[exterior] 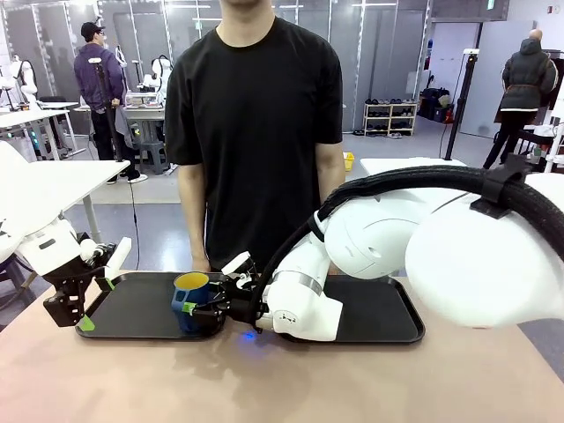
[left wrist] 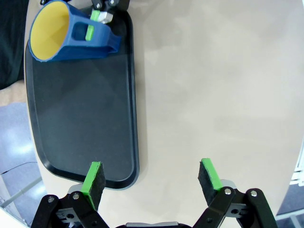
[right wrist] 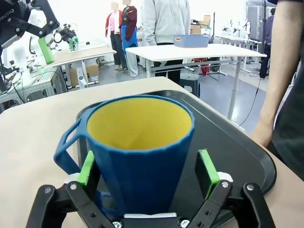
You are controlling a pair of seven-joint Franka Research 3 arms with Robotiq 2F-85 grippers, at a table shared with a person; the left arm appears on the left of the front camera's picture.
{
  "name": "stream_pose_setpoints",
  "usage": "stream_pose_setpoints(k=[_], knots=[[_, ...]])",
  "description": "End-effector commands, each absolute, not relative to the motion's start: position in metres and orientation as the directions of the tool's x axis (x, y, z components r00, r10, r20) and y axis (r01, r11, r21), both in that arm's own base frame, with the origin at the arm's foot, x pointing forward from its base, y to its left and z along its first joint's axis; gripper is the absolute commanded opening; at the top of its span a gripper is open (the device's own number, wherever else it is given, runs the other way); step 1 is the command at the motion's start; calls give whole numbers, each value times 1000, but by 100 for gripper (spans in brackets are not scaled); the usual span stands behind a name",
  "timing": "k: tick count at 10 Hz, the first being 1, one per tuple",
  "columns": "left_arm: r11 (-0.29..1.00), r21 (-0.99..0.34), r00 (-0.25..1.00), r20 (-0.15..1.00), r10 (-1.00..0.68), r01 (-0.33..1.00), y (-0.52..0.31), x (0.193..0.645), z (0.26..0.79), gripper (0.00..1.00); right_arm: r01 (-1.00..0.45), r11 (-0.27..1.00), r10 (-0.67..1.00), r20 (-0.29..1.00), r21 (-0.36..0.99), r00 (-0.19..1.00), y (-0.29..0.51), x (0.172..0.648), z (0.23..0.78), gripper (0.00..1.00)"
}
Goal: Sort and store the cups by type.
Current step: Pick up the Handle plastic cup and place it into the empty Flat Tray.
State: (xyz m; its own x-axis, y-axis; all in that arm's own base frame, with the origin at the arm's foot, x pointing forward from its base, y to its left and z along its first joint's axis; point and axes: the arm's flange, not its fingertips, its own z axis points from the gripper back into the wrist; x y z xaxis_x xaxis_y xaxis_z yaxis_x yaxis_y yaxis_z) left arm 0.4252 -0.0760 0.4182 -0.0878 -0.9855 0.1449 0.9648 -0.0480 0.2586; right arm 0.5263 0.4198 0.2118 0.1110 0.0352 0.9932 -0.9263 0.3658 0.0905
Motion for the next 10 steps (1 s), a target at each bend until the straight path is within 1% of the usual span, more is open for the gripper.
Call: stream_pose_setpoints(k=[1, 5, 10], knots=[[-49, 279, -86, 122, -989, 959, -75, 424, 417, 100, -915, 399, 33, 997, 55, 74, 418, 469, 198, 100], [-49, 279, -86, 122, -989, 959, -75, 424, 417, 100, -921, 383, 47, 994, 75, 100, 405, 463, 198, 100], [-49, 279, -86, 122, -989, 959, -75, 424, 417, 100, -906, 421, 72, 993, 56, 95, 383, 457, 200, 100]])
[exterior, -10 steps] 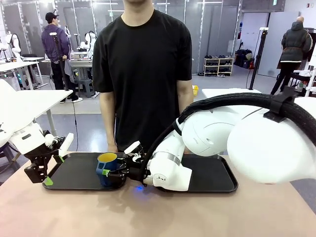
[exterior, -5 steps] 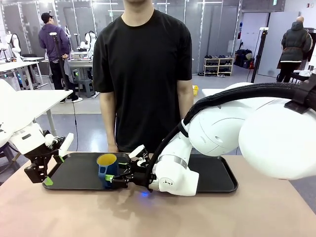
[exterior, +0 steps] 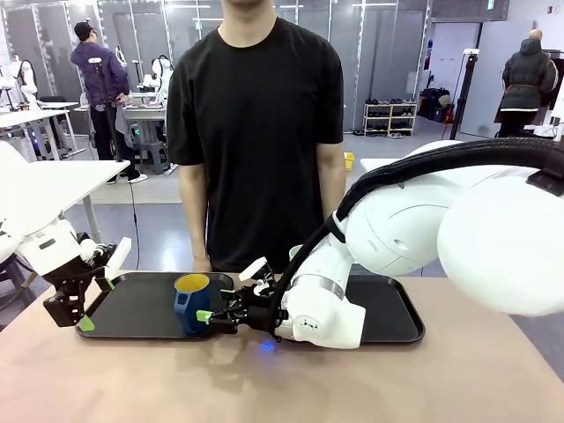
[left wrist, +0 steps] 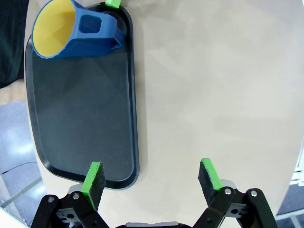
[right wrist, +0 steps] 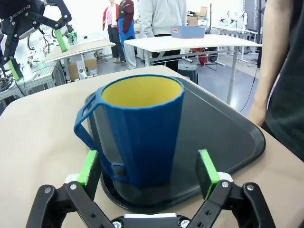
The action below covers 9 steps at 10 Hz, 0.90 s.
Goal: Sort and store the cups by type.
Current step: Pick up the Handle plastic cup and place it into the empty Flat Tray.
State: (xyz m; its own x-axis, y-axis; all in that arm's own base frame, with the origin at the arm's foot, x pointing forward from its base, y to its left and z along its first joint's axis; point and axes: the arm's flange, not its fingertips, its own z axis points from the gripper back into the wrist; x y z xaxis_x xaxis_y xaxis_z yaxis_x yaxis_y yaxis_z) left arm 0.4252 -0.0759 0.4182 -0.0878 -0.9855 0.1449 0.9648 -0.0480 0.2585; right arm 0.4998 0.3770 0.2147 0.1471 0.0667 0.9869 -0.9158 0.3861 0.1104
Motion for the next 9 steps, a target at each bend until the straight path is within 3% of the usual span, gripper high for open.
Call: stream_pose_setpoints(k=[1, 8, 9], knots=[[-49, 279, -86, 122, -989, 959, -75, 424, 417, 100, -901, 430, 71, 992, 60, 100, 376, 453, 201, 100], [-49, 279, -86, 122, -989, 959, -75, 424, 417, 100, -907, 415, 111, 986, 70, 127, 352, 428, 214, 100], [-49, 279, -86, 122, -989, 959, -75, 424, 417, 100, -911, 396, 99, 980, 118, 170, 343, 464, 225, 100]])
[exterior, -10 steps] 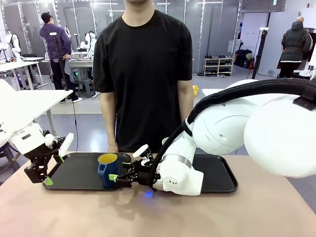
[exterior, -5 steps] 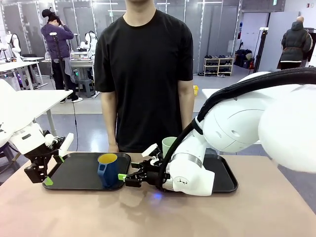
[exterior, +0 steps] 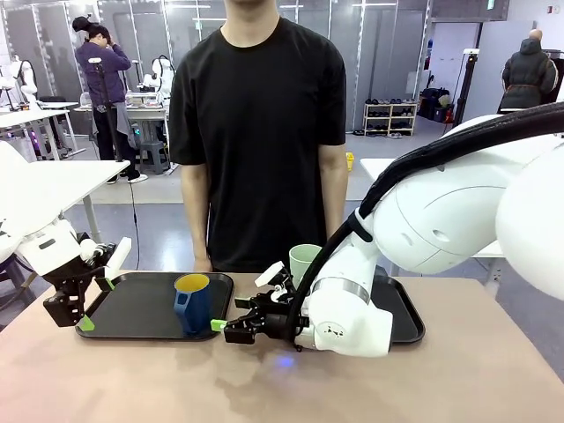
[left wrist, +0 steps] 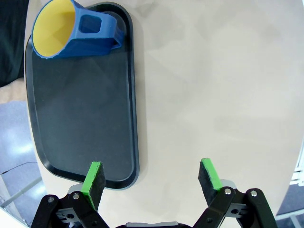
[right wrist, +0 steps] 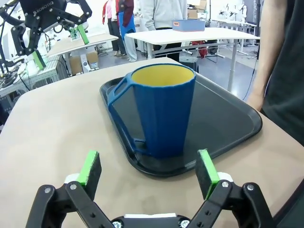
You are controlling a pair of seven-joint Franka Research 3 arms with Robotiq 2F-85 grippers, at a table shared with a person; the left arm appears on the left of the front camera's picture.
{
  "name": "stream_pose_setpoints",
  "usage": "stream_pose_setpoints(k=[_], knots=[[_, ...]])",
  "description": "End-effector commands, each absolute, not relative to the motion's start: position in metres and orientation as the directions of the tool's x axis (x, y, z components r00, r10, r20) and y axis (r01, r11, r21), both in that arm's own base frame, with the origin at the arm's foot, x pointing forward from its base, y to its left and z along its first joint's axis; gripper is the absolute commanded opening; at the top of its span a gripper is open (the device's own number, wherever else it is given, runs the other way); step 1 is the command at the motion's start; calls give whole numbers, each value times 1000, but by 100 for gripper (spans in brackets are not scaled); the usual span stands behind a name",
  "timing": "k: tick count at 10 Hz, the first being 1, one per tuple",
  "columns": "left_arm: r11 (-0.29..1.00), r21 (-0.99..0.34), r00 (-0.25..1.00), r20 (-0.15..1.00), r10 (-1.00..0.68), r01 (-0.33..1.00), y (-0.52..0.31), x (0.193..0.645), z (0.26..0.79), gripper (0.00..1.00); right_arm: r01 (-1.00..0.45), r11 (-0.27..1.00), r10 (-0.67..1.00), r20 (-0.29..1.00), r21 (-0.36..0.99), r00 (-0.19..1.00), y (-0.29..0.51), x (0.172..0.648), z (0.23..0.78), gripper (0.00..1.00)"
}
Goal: Sort and store the cups by type.
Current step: Pick up the Handle plastic cup and place it into the empty Flat Tray.
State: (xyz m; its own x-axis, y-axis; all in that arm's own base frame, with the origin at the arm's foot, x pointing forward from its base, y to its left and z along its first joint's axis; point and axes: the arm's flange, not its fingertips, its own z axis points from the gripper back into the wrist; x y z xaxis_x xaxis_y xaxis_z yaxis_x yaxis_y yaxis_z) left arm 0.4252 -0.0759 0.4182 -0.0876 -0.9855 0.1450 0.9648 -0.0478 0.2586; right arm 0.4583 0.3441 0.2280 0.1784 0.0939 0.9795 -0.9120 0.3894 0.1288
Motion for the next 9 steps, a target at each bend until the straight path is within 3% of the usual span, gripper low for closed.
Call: stream_pose_setpoints(k=[1, 9], knots=[[-49, 279, -86, 122, -989, 959, -75, 424, 417, 100, -911, 396, 99, 980, 118, 170, 343, 464, 225, 100], [-49, 279, -86, 122, -989, 959, -75, 424, 417, 100, -911, 396, 99, 980, 118, 170, 343, 464, 225, 100]])
